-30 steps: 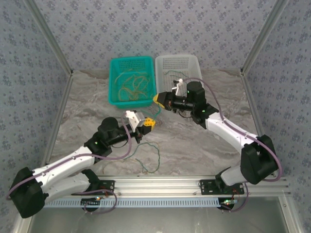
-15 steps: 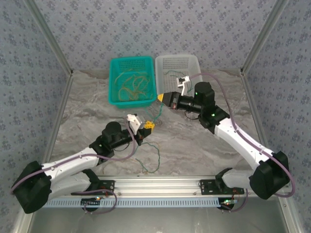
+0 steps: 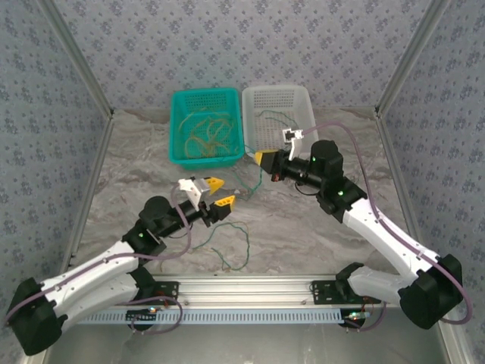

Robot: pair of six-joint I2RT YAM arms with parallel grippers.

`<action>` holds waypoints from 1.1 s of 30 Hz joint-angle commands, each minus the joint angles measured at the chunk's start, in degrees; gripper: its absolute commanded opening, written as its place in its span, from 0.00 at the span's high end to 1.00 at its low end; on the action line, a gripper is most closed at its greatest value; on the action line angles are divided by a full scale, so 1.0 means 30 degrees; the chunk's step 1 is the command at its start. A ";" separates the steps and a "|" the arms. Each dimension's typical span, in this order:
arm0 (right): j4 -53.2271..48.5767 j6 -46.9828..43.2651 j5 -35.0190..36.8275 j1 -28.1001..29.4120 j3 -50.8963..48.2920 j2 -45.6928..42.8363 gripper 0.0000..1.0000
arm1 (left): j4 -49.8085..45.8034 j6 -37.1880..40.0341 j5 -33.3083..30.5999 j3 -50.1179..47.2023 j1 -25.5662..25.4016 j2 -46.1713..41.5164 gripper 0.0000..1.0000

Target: Untangle the cables

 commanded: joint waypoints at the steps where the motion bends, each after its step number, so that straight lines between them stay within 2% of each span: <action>1: 0.1222 -0.1480 -0.0193 0.0038 -0.0888 -0.0587 1.00 | 0.0291 -0.1200 -0.0438 -0.0692 0.0953 -0.1208 0.41; 7: 0.3081 -0.2917 -0.0543 0.0959 -0.2502 -0.1085 1.00 | 0.2669 -0.3490 0.0959 -0.1226 0.3762 -0.1420 0.34; 15: 0.3778 -0.3562 0.0312 0.2138 -0.2868 -0.1188 1.00 | 0.5511 -0.4074 0.2136 0.0143 0.3946 0.1936 0.32; 21: 0.3856 -0.3603 0.0408 0.2462 -0.2916 -0.1333 1.00 | 0.6961 -0.4171 0.2595 0.0625 0.3964 0.3846 0.42; 23: 0.3785 -0.3651 0.0428 0.2591 -0.2902 -0.1254 1.00 | 0.7282 -0.4201 0.2608 0.0737 0.3963 0.4189 0.48; 26: 0.3746 -0.3704 0.0344 0.2647 -0.3062 -0.1188 1.00 | 0.7441 -0.4189 0.2424 0.0775 0.3966 0.4490 0.71; 28: 0.3817 -0.3627 0.0623 0.2660 -0.3185 -0.1296 1.00 | 0.7313 -0.4197 0.2365 0.0805 0.3949 0.4558 0.81; 30: 0.3779 -0.3600 0.1034 0.2660 -0.3253 -0.1428 1.00 | 0.6903 -0.4285 0.2152 0.0889 0.3928 0.4538 0.98; 33: 0.3710 -0.3584 0.1549 0.2658 -0.3256 -0.1662 1.00 | 0.6559 -0.4343 0.2136 0.0888 0.3912 0.4379 1.00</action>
